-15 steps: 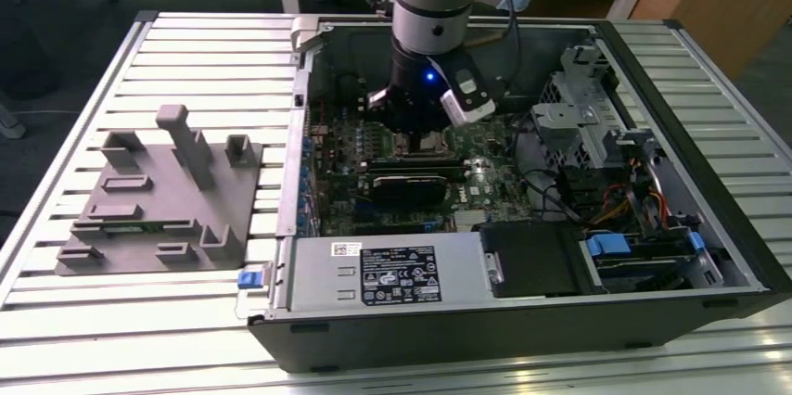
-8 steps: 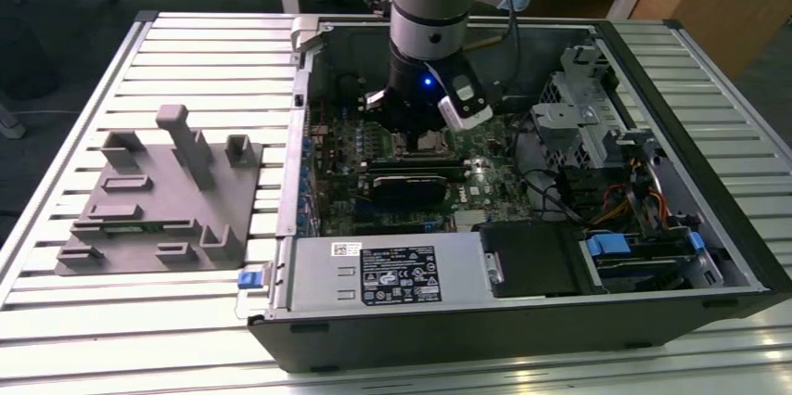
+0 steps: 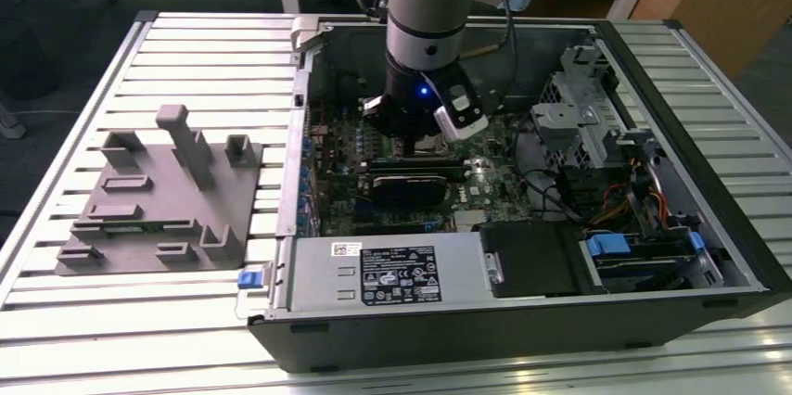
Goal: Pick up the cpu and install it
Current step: 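Install the second cpu locking lever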
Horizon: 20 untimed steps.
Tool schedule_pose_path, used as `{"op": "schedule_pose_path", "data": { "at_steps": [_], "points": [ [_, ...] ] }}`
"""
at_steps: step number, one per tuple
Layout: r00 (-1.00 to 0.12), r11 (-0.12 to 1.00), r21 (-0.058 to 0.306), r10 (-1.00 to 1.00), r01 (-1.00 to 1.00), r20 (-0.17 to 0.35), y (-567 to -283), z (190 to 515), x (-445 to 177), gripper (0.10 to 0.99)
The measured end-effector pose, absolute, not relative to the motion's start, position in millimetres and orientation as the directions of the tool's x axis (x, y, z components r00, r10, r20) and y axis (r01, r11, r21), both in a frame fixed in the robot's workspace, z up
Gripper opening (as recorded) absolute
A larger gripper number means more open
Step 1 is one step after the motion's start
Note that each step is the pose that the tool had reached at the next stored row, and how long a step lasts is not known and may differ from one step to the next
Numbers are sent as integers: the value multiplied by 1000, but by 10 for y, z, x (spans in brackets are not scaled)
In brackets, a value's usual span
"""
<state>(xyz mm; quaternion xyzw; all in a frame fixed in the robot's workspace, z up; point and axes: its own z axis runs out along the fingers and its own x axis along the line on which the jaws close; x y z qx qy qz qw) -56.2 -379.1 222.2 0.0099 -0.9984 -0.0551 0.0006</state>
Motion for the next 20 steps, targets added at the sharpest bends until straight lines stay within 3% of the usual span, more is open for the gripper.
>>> {"op": "schedule_pose_path", "data": {
  "at_steps": [10,20],
  "points": [
    [-1000,993,114,-20,-20,0,-3799,2068,-583,106],
    [-1000,988,153,-20,-20,-1,-3884,2040,-675,106]
  ]
}}
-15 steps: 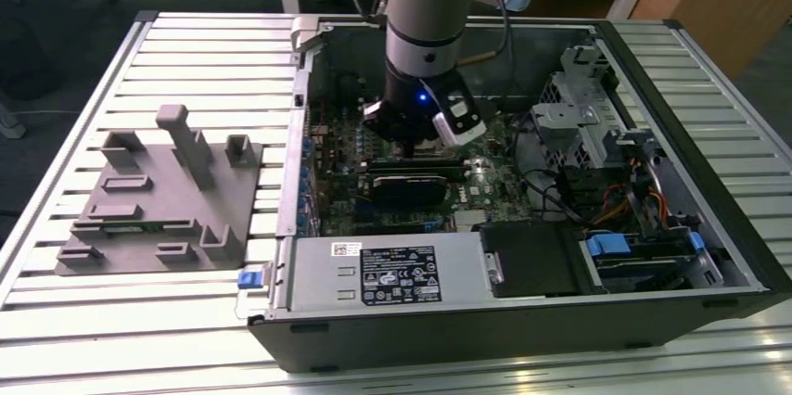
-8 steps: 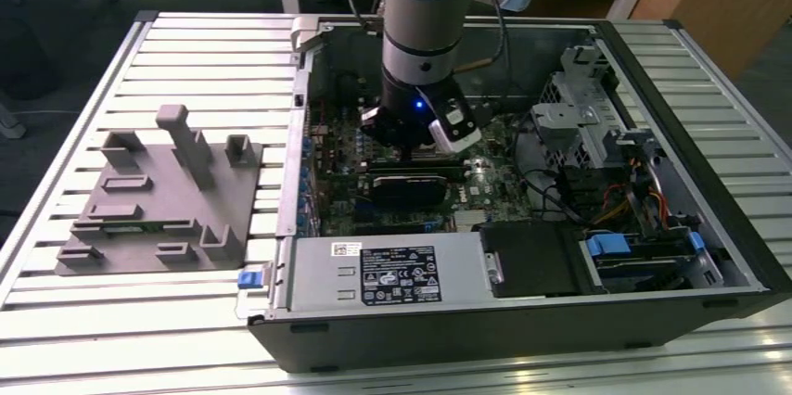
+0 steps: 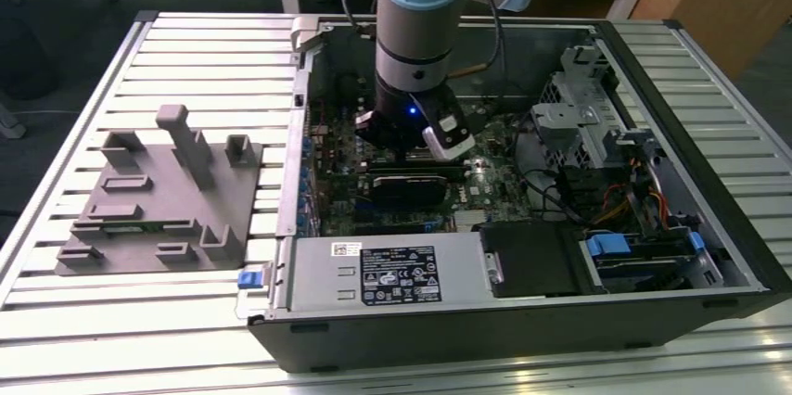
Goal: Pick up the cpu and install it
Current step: 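Install the second cpu locking lever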
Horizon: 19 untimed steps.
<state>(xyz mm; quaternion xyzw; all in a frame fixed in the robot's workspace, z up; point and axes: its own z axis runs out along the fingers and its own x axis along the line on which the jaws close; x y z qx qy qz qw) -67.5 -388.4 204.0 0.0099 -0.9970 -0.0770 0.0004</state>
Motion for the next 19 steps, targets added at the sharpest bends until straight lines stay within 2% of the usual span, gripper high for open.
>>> {"op": "schedule_pose_path", "data": {
  "at_steps": [13,19],
  "points": [
    [-1000,975,221,-20,-20,-2,-3881,1967,-739,106],
    [-1000,972,235,-20,-20,-2,-3880,1937,-757,106]
  ]
}}
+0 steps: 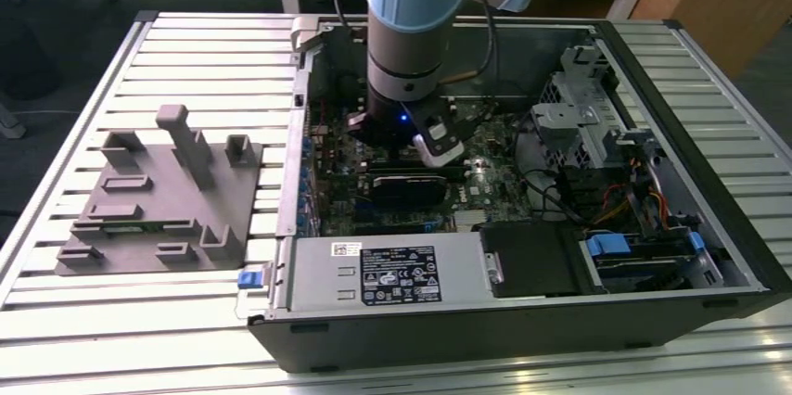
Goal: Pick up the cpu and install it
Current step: 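Install the second cpu locking lever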
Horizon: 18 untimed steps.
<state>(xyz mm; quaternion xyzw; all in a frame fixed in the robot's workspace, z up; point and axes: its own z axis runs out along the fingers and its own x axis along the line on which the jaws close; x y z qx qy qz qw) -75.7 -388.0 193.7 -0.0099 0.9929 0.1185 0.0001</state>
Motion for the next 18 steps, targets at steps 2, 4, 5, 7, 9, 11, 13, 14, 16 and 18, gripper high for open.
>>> {"op": "schedule_pose_path", "data": {
  "at_steps": [2,4,5,7,9,11,13,14,16,18],
  "points": [
    [-1000,971,236,-20,-20,-3,-3879,1931,-770,106],
    [-1000,971,236,-20,-20,-2,-3879,1929,-779,106],
    [-1000,971,236,-20,-20,-2,-3879,1928,-780,106],
    [-1000,971,236,-20,-20,-2,-3879,1928,-782,106],
    [-1000,971,236,-20,-20,-2,-3879,1937,-782,106],
    [-1000,971,237,-20,-20,-3,-3878,1970,-782,106],
    [-1000,971,237,-20,-20,-2,-3878,2021,-782,106],
    [-1000,971,236,-20,-20,-2,-3879,2046,-782,106],
    [-1000,971,237,-20,-20,-2,-3879,2086,-782,106],
    [-1000,970,242,-20,-20,-2,-3879,2121,-782,106]
  ]
}}
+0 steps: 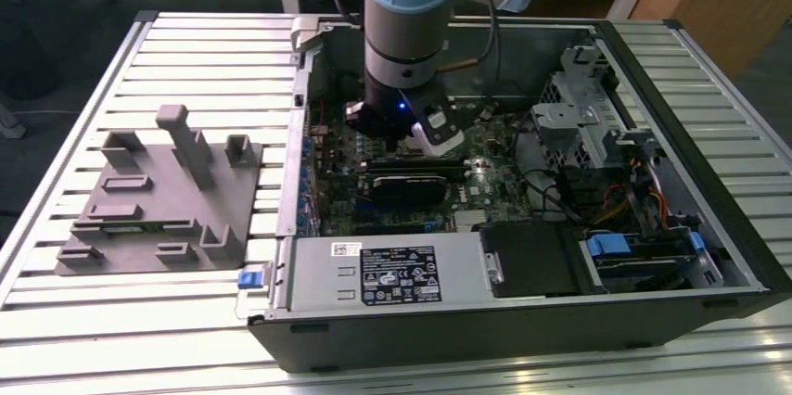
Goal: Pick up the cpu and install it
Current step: 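Install the second cpu locking lever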
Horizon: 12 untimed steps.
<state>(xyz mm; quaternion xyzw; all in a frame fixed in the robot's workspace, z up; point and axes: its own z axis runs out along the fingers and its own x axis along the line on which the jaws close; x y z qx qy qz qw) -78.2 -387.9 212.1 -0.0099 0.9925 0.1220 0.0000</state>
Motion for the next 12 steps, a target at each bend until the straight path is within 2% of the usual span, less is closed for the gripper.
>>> {"op": "schedule_pose_path", "data": {
  "at_steps": [12],
  "points": [
    [-1000,955,297,-19,-20,-4,-3878,2287,-782,106]
  ]
}}
